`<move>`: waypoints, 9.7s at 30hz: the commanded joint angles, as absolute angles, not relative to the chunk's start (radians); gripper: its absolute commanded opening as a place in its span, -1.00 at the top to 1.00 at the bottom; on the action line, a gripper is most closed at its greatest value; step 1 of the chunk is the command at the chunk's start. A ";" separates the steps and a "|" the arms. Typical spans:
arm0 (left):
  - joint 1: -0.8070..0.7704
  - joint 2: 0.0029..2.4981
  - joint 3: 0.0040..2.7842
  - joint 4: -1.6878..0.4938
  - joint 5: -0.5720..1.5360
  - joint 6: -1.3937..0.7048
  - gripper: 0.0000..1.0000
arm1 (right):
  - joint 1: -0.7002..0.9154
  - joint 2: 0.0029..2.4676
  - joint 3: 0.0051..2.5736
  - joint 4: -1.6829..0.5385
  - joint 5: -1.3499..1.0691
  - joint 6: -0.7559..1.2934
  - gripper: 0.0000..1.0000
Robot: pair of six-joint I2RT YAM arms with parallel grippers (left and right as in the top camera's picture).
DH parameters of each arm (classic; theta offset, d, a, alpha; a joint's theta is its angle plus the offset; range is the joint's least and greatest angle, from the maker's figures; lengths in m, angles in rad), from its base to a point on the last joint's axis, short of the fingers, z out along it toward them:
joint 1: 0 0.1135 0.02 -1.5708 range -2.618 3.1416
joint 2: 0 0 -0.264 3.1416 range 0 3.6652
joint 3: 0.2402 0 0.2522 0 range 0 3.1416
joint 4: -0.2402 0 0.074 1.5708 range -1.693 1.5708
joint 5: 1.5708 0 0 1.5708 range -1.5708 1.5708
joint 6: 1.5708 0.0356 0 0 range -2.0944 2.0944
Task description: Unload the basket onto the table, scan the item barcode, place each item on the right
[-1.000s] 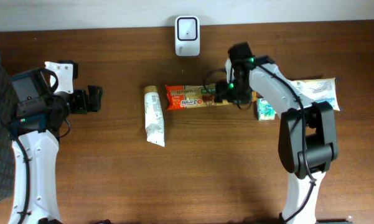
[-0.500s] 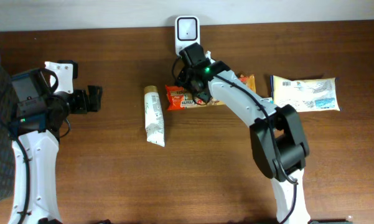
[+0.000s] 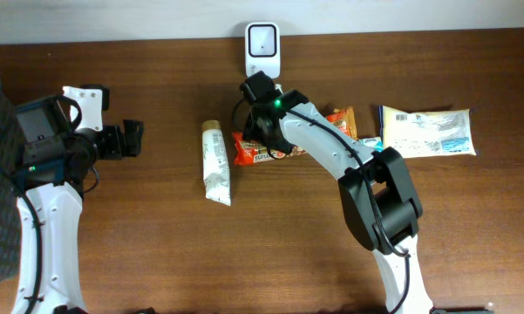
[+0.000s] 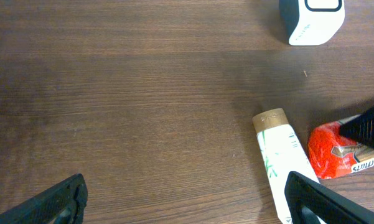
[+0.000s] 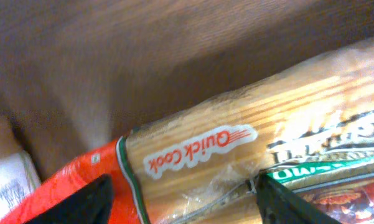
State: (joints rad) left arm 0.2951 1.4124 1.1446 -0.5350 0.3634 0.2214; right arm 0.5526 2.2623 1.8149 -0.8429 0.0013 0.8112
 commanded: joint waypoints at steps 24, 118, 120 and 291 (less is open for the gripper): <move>0.296 1.410 1.150 -0.539 0.374 0.237 -0.99 | 0.389 2.133 1.913 -1.322 0.063 0.641 -0.63; 0.296 1.410 1.150 -0.540 0.374 0.237 -0.98 | 0.494 2.037 1.802 -1.257 0.110 0.236 0.92; 0.296 1.410 1.150 -0.540 0.374 0.237 -0.98 | 0.575 2.041 1.800 -1.265 0.259 0.237 0.92; 0.296 1.410 1.150 -0.540 0.374 0.237 -0.98 | 0.030 1.982 1.484 -1.148 -0.235 -0.012 0.92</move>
State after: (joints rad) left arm 0.2951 1.4124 1.1446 -0.5385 0.3634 0.2214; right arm 0.0856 1.9911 1.4803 -1.1519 -0.2161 -0.0025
